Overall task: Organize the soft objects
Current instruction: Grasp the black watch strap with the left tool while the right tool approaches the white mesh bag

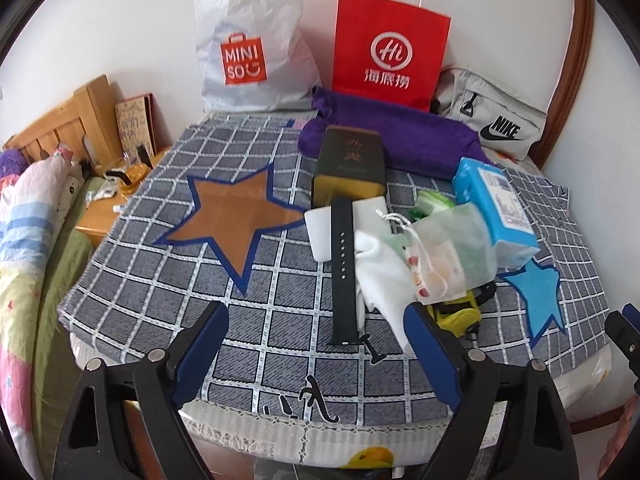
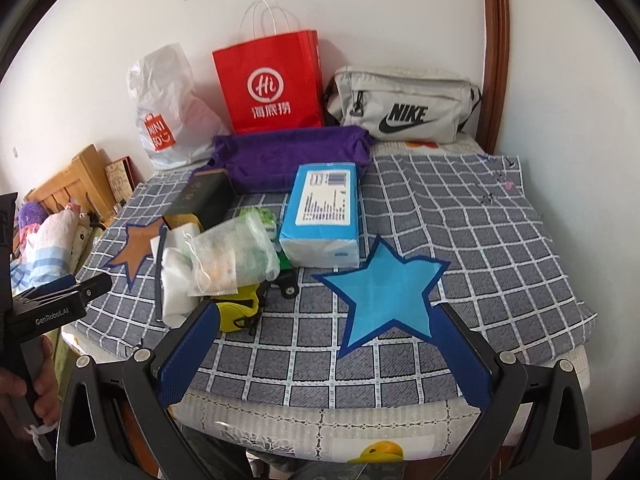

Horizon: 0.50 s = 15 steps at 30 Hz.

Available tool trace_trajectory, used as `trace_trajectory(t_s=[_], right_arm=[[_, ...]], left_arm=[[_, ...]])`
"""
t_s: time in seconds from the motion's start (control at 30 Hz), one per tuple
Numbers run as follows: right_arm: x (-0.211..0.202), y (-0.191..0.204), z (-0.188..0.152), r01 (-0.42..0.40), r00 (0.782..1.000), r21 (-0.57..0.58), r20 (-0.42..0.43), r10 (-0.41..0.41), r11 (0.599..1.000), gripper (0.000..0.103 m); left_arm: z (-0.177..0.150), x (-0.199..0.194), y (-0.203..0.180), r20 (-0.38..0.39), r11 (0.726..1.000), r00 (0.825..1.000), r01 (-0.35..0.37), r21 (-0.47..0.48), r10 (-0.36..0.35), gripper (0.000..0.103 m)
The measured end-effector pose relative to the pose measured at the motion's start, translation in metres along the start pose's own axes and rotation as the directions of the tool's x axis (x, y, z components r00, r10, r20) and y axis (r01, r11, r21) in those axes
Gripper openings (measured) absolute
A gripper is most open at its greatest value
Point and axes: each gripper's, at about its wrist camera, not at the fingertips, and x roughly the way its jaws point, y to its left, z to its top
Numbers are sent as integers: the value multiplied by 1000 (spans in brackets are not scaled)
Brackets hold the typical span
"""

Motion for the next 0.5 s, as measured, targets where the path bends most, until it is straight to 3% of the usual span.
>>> trace_trajectory(t_s=[0.1, 0.23, 0.5], right_arm=[[19, -3, -4, -4, 999, 10, -36, 4, 1000, 103], [44, -5, -9, 3, 996, 6, -85, -2, 1000, 103], [69, -15, -7, 18, 992, 30, -126, -14, 999, 103]], left_arm=[[1, 18, 2, -20, 1000, 999, 29, 12, -29, 80], [3, 43, 4, -57, 998, 997, 55, 20, -53, 55], [14, 64, 6, -72, 985, 982, 174, 8, -173, 54]])
